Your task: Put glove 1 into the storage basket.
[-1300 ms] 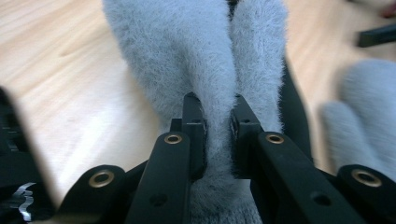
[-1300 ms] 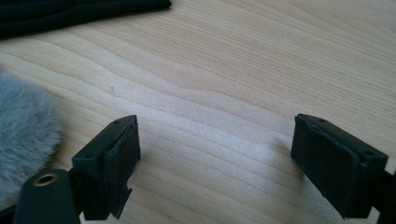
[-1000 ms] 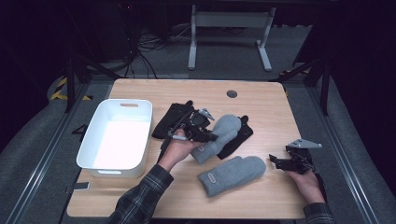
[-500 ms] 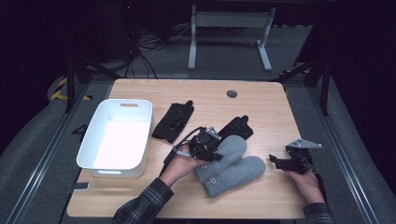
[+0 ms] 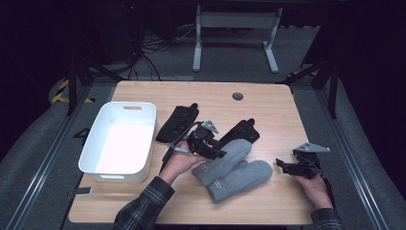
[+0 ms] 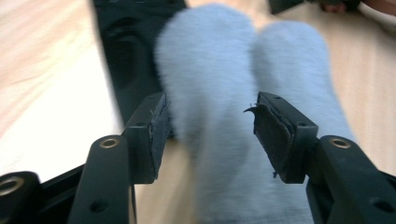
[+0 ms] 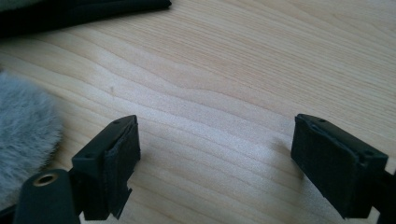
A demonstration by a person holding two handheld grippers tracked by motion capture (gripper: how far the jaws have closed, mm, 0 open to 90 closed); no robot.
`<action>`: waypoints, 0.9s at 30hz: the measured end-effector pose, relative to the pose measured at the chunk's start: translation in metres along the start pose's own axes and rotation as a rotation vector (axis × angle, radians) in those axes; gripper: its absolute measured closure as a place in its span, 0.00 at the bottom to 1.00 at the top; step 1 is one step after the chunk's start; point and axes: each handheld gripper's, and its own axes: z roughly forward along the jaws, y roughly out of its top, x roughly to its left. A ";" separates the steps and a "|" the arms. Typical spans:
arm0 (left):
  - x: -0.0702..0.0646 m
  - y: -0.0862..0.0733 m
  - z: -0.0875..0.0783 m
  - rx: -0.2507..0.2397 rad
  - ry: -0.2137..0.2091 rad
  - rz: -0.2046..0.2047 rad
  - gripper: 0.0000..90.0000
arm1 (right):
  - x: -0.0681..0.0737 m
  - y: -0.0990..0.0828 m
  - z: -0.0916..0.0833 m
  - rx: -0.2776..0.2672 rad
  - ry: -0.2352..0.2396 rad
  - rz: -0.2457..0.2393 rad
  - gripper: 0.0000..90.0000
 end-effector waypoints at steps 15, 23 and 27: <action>0.006 -0.019 0.033 0.095 -0.005 -0.049 0.53 | 0.000 0.000 0.000 0.000 -0.001 0.000 0.18; 0.002 -0.021 0.036 0.119 -0.034 -0.042 0.84 | 0.000 0.000 0.000 0.000 -0.001 0.001 0.18; -0.001 -0.019 0.031 0.112 -0.025 -0.024 0.97 | 0.000 0.000 0.000 0.000 -0.001 0.001 0.18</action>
